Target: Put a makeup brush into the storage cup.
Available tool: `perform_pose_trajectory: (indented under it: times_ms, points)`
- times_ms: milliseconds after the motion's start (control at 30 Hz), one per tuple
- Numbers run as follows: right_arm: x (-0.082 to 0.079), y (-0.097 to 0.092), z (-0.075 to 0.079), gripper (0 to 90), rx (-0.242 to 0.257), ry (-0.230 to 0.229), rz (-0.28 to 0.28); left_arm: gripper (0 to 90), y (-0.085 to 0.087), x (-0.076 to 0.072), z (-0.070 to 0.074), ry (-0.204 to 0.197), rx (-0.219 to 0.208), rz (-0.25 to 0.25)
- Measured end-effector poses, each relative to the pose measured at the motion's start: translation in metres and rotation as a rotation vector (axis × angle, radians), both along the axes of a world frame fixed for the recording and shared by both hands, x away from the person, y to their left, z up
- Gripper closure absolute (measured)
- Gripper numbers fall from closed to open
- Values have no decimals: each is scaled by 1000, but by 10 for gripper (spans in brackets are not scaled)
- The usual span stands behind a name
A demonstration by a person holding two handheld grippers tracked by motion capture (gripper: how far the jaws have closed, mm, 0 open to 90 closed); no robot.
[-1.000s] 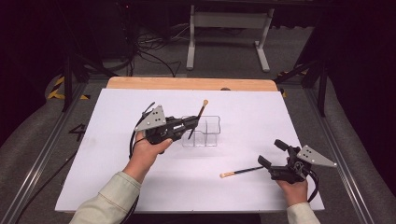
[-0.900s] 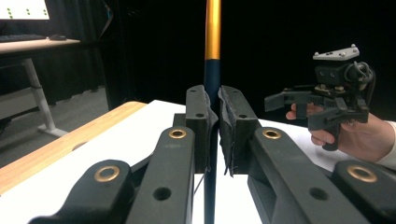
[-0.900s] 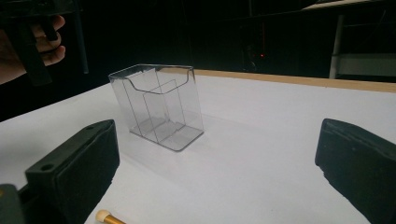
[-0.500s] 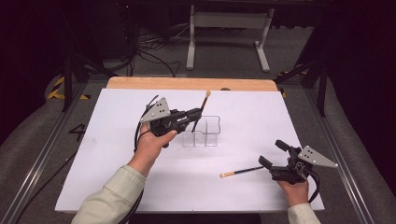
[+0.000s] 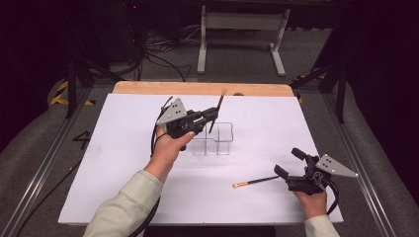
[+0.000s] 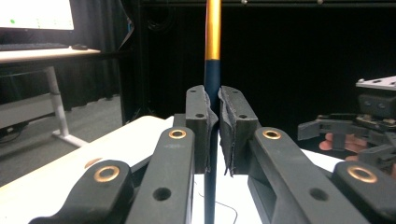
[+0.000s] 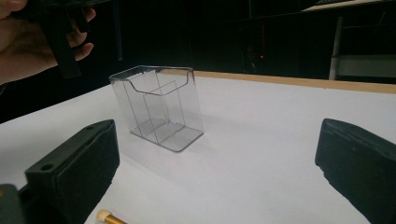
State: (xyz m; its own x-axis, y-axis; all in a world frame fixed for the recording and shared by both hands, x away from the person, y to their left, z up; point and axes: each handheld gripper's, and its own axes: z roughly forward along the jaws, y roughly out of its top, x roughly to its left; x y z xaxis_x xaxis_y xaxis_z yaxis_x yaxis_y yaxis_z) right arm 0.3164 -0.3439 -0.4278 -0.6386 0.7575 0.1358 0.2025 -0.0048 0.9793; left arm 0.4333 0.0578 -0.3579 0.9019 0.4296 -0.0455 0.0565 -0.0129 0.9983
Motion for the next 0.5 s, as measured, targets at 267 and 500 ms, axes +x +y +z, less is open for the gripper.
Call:
perform_pose_trajectory:
  times_ms: [267, 500]
  points:
    - [0, 0, 0, 6, -3, -3, 3, 825, -4, 7, -6, 5, -8, 31]
    - [0, 0, 0, 6, -1, -3, 6, 825, -5, 11, -15, 0, 10, 82]
